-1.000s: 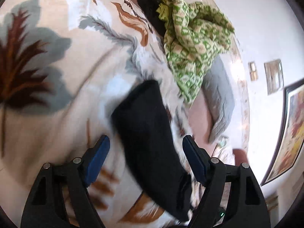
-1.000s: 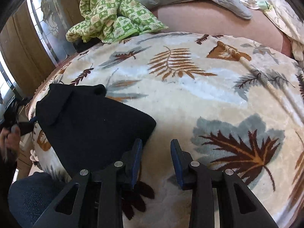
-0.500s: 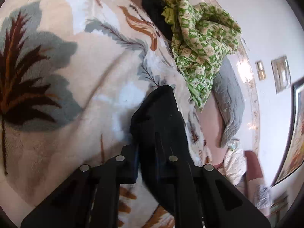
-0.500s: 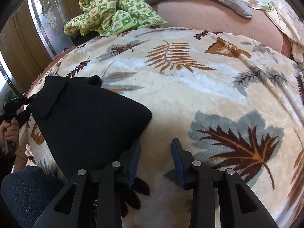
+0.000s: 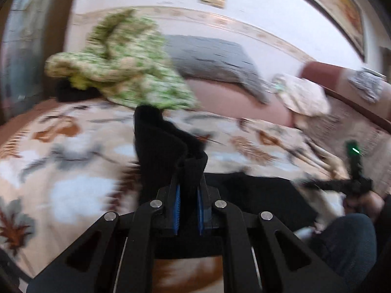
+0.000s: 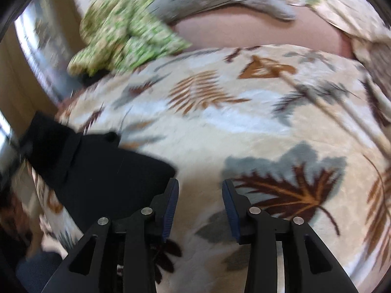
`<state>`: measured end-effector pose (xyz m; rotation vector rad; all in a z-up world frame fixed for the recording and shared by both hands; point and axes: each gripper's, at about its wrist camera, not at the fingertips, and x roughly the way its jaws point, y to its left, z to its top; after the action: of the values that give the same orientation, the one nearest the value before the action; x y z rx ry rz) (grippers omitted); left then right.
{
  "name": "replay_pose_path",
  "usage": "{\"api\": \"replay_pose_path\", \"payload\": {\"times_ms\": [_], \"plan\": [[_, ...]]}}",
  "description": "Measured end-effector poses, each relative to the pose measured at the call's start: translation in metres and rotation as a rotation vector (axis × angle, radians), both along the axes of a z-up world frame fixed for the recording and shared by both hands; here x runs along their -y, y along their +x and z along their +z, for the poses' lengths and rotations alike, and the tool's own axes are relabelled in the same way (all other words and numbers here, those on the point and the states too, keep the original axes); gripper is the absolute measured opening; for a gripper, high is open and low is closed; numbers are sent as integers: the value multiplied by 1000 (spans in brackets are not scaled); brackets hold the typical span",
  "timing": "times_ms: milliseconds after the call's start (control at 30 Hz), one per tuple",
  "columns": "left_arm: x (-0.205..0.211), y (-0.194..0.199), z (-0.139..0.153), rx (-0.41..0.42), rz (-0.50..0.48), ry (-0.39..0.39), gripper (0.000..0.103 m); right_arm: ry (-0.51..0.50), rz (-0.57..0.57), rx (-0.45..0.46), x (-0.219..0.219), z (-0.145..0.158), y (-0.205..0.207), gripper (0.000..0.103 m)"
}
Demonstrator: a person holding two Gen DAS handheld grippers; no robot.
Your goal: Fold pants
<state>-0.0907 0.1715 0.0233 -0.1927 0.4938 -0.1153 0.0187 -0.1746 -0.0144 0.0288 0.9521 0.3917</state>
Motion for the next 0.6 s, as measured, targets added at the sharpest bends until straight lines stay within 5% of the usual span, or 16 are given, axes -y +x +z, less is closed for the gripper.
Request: {"api": "replay_pose_path", "payload": {"times_ms": [200, 333, 467, 600], "plan": [[51, 4, 13, -15, -173, -12, 8, 64, -200, -37, 39, 2, 10, 40], [85, 19, 22, -27, -242, -39, 8, 46, -201, -39, 49, 2, 9, 40], [120, 43, 15, -137, -339, -60, 8, 57, -228, -33, 59, 5, 8, 40], [160, 51, 12, -190, -467, 3, 8, 60, -219, -26, 59, 8, 4, 40]]}}
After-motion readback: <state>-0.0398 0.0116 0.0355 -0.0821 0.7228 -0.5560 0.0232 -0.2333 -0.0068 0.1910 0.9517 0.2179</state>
